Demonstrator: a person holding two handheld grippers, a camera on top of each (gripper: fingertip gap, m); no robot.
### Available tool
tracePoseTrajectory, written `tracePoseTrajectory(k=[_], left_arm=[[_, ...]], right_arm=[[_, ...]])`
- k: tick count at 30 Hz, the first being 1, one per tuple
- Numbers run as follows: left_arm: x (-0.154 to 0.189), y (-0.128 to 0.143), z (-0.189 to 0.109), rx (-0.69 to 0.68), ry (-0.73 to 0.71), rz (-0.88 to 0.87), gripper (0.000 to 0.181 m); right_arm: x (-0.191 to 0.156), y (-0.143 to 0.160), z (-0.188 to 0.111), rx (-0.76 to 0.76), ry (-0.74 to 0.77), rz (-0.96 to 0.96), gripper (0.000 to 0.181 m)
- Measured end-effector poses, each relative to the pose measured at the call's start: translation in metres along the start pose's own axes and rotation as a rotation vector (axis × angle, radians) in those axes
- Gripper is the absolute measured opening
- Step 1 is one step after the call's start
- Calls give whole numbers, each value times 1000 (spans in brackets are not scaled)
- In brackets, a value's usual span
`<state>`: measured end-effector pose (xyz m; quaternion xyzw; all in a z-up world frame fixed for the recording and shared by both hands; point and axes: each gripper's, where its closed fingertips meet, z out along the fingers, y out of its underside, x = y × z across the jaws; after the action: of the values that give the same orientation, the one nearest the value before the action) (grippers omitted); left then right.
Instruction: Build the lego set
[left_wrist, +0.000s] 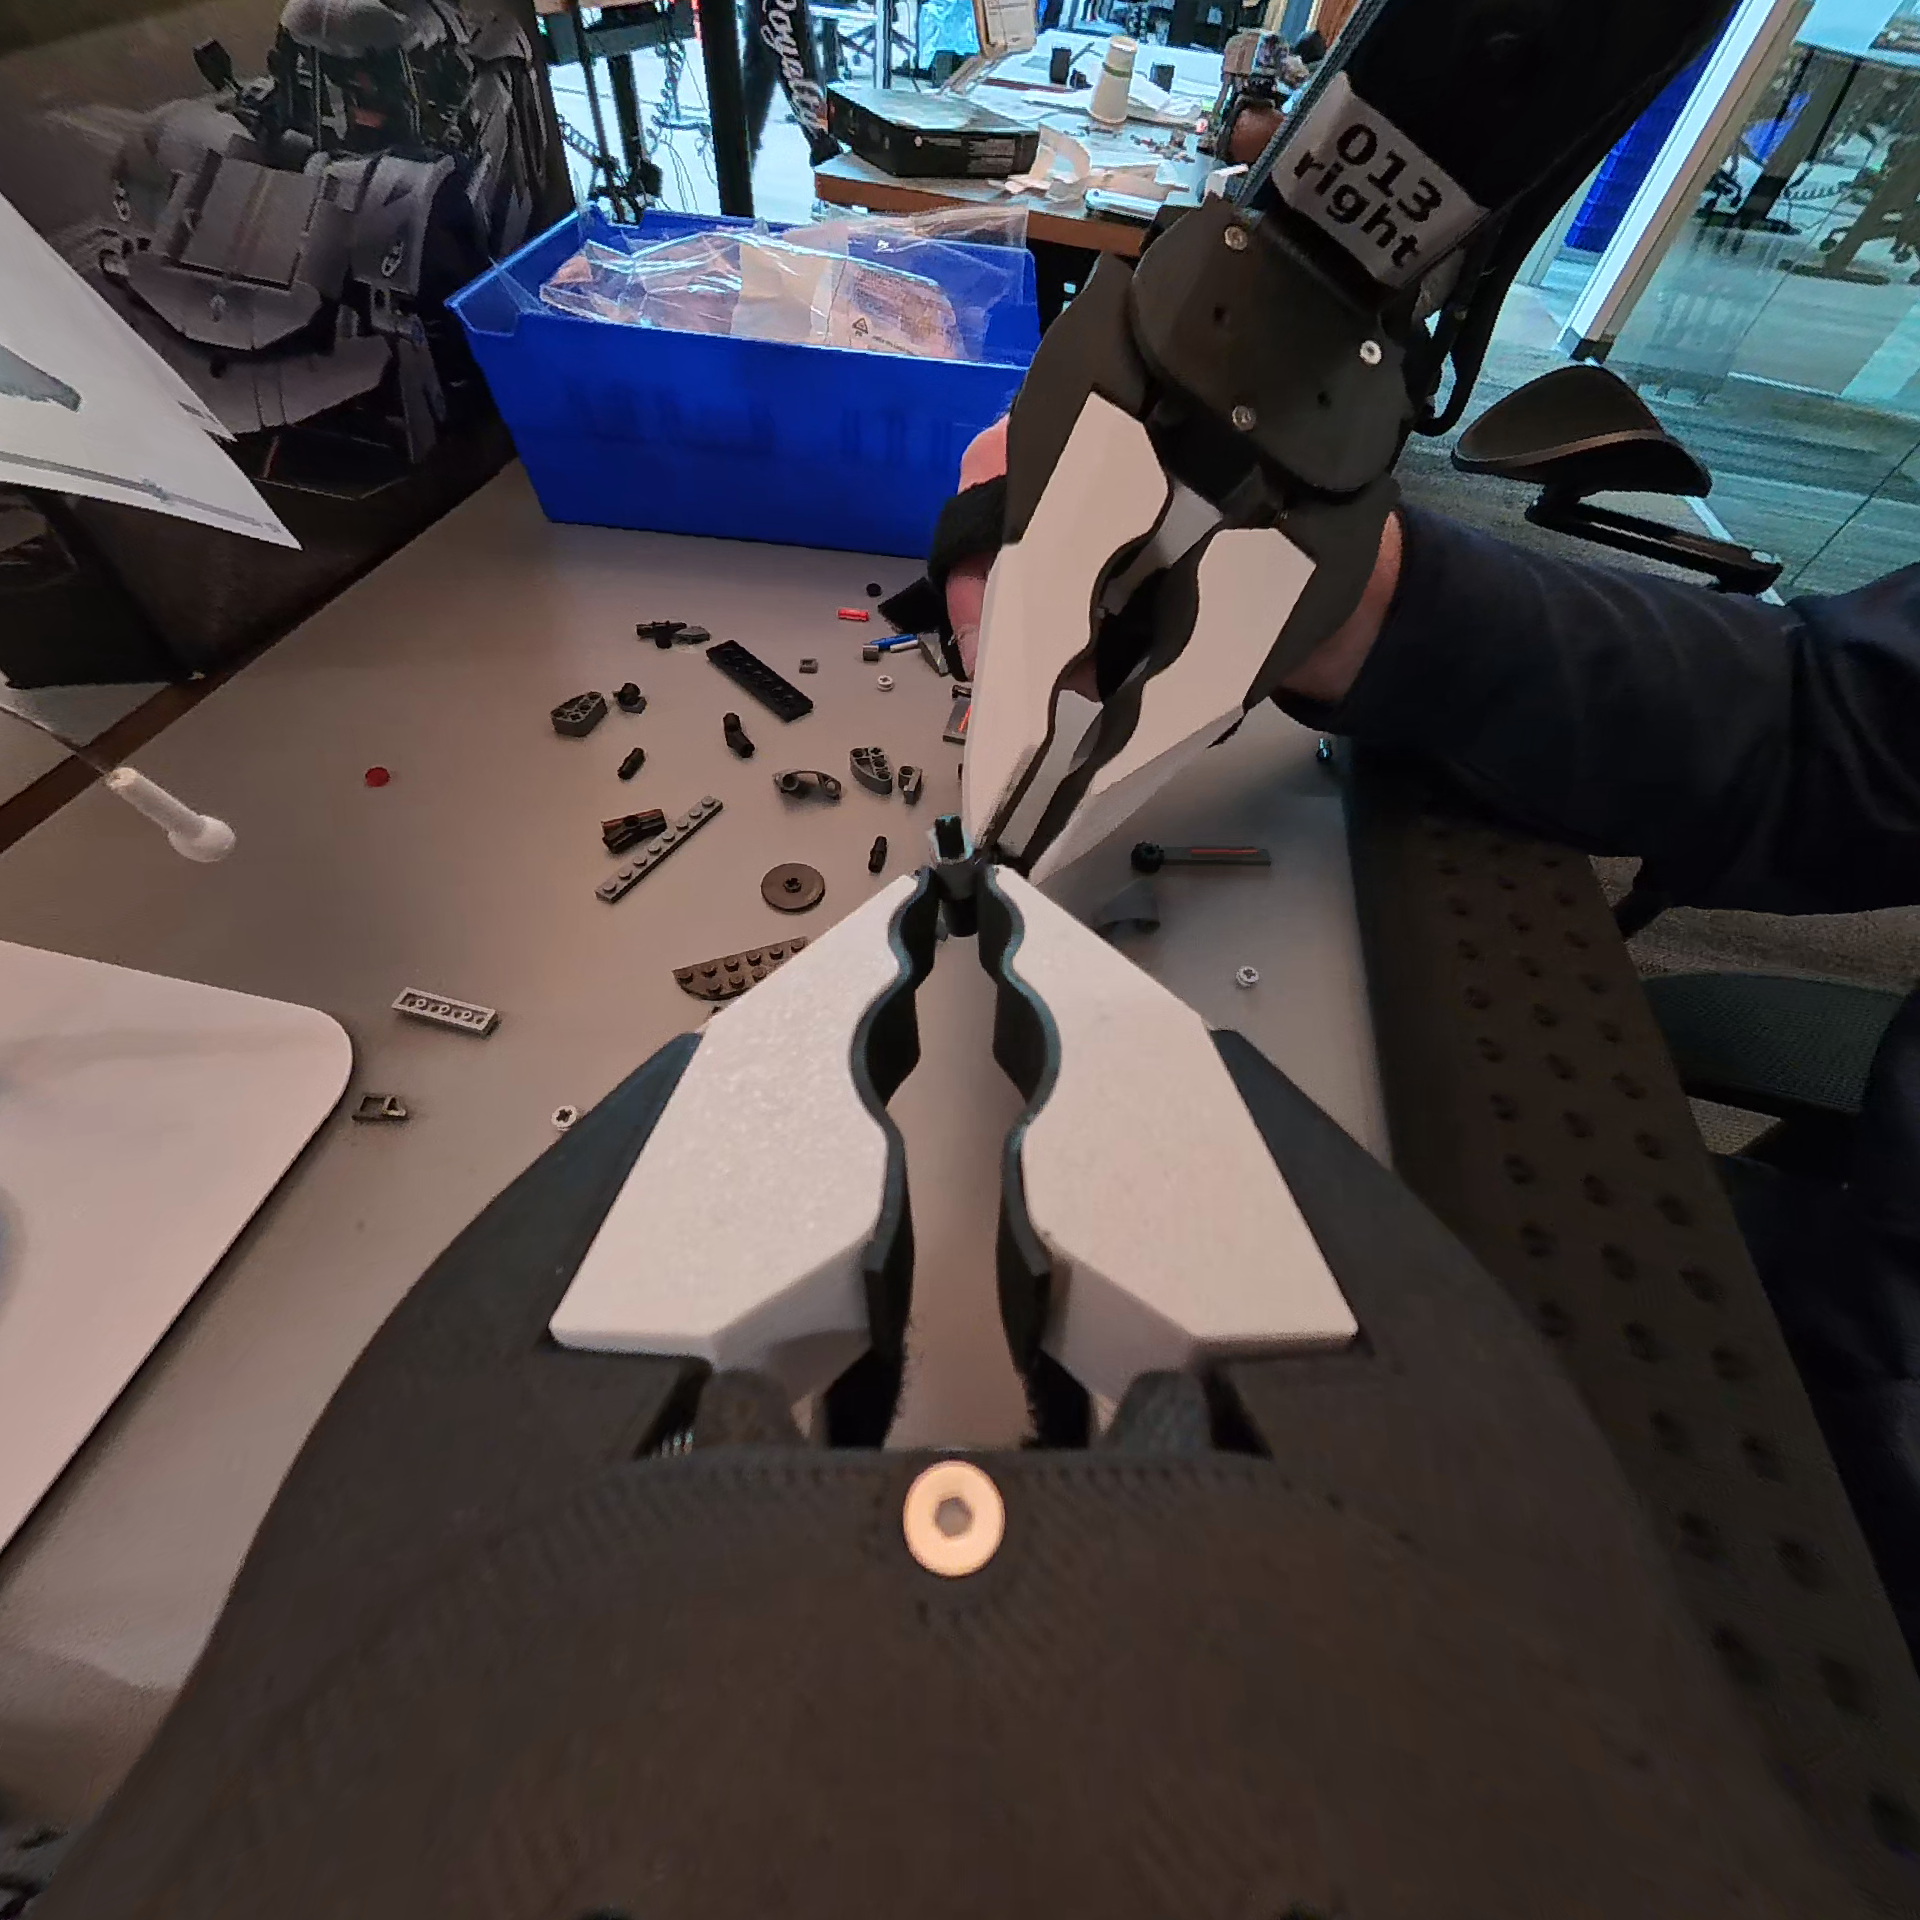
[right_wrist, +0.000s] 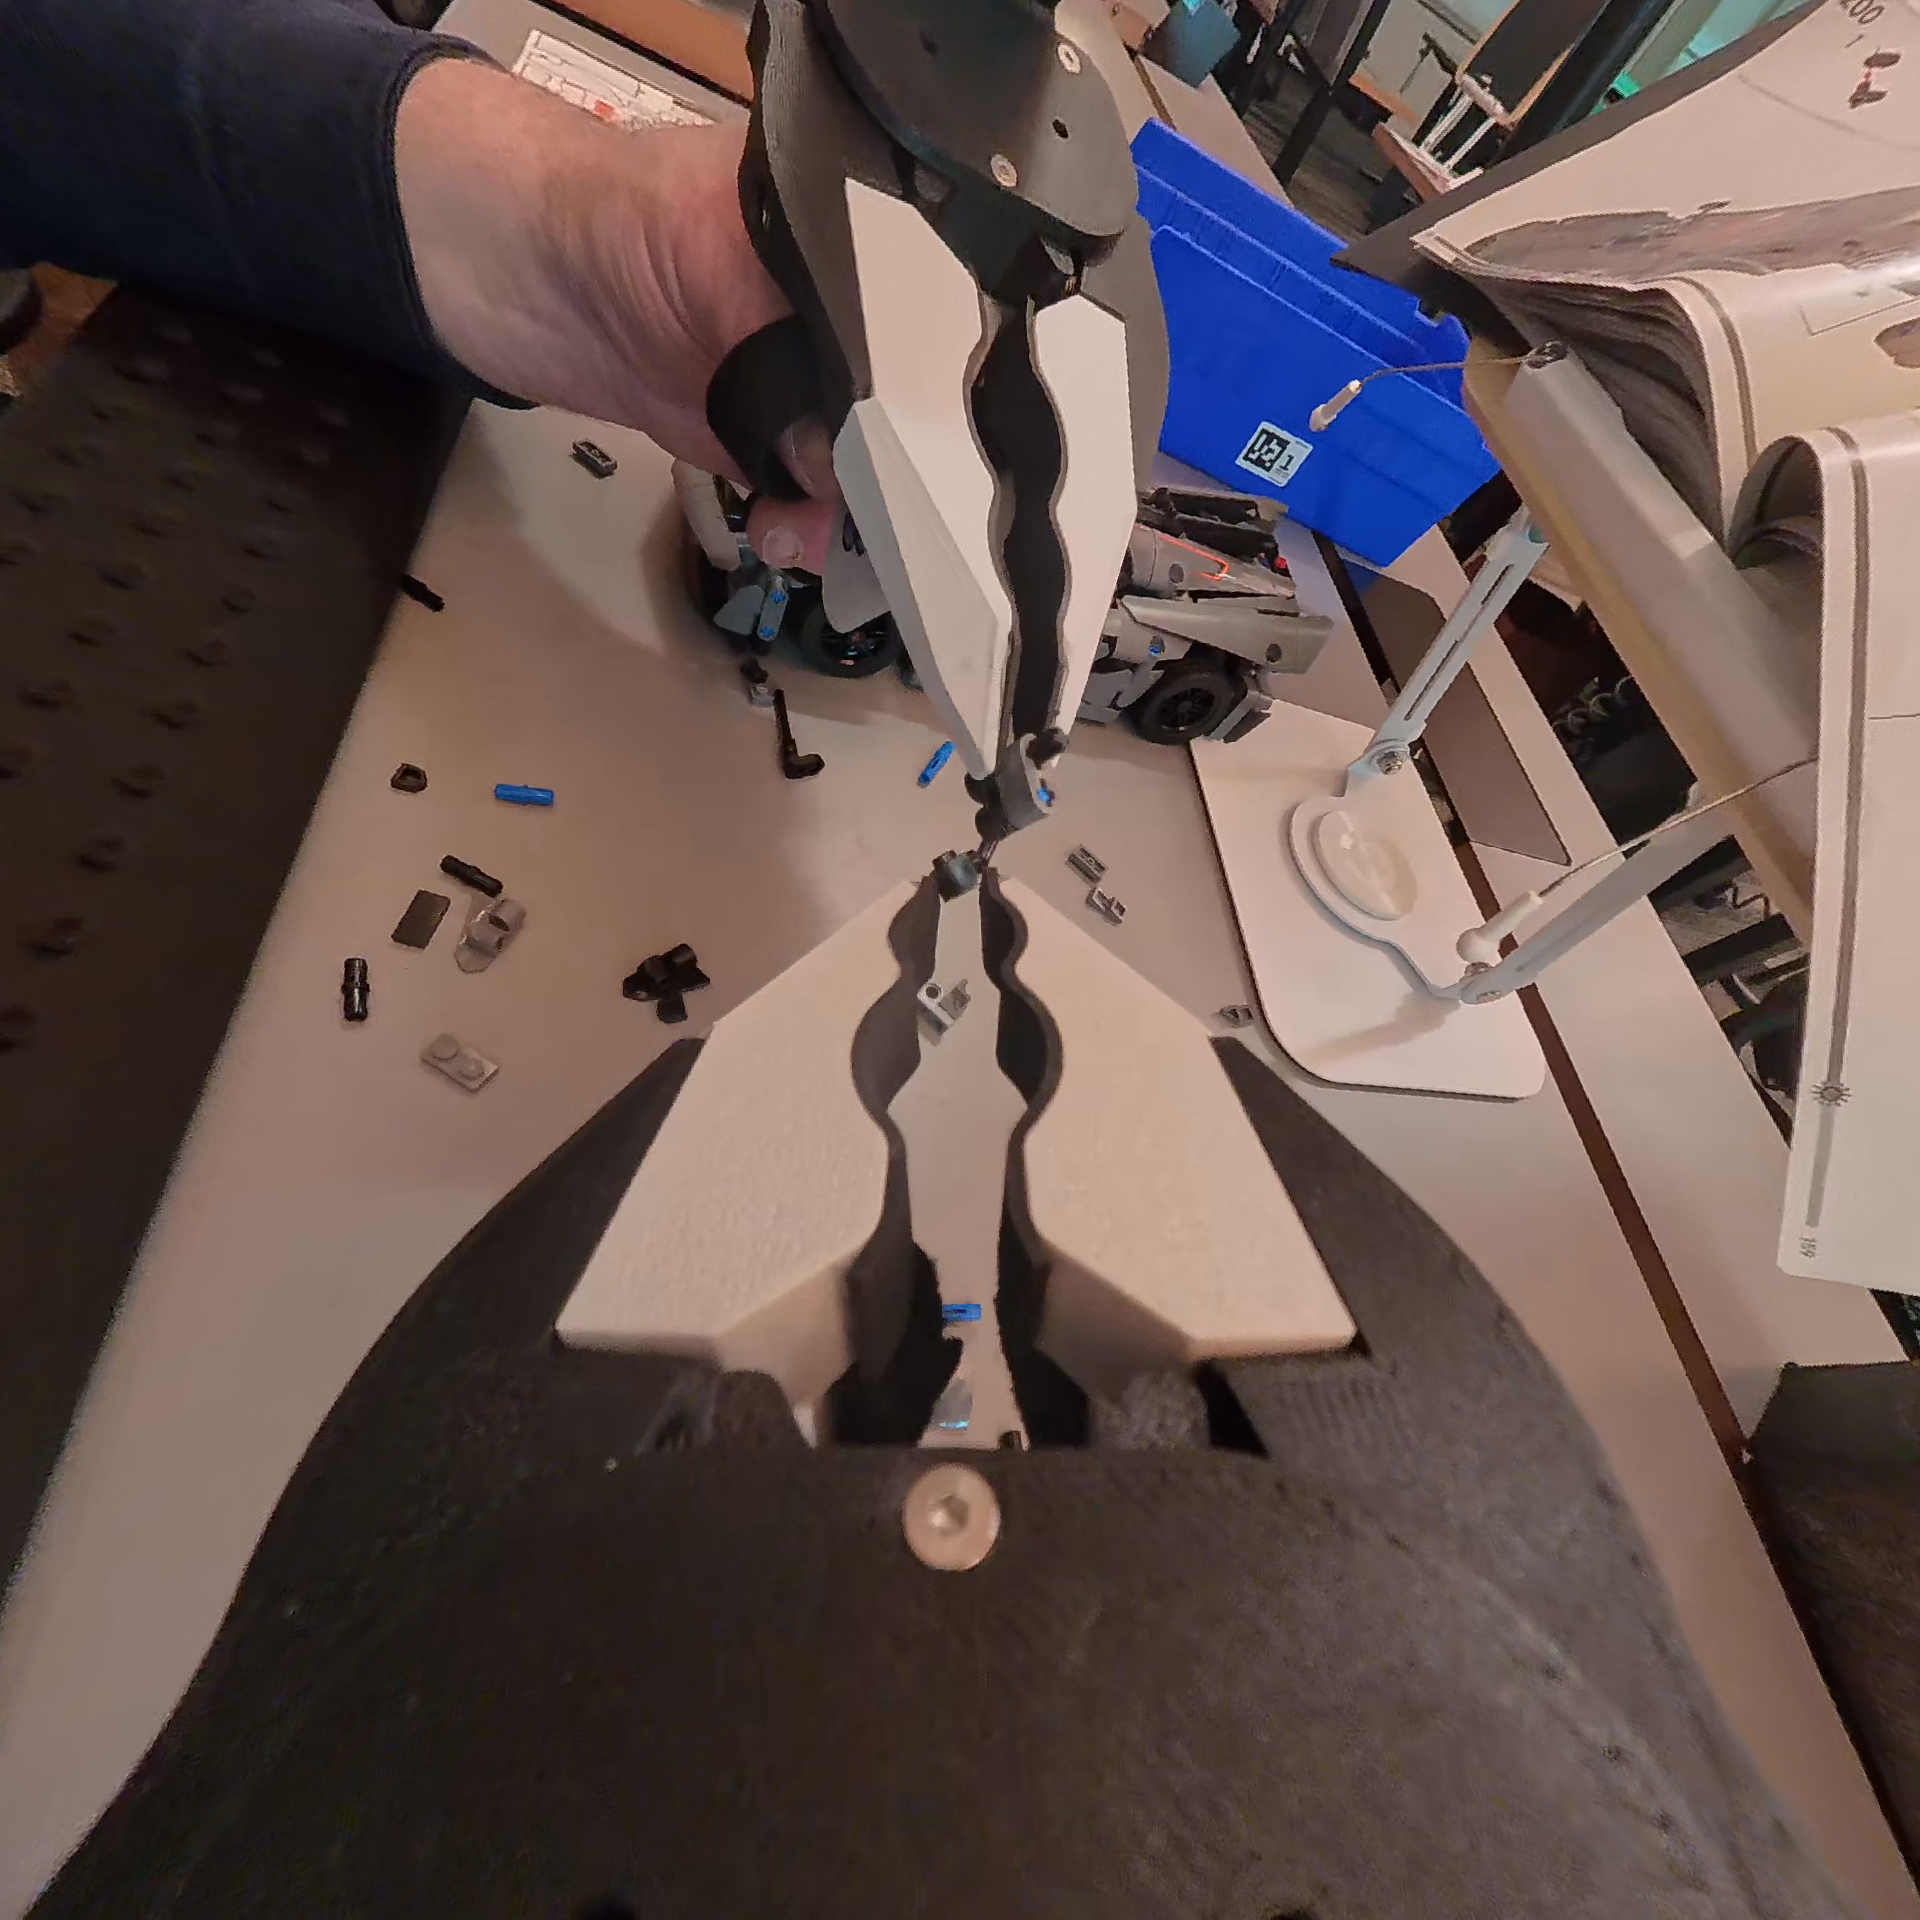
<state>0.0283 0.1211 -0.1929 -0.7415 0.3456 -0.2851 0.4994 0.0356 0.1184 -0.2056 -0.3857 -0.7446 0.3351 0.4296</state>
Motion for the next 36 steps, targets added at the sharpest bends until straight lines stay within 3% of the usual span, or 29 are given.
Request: tracePoseTrajectory(k=[22, 36], left_arm=[[20, 16, 1, -99, 103, 145, 5], [30, 4, -6, 11, 244, 38, 5]], right_arm=[[-28, 6, 7, -55, -137, -38, 5], [-34, -10, 1, 36, -172, -29, 5]])
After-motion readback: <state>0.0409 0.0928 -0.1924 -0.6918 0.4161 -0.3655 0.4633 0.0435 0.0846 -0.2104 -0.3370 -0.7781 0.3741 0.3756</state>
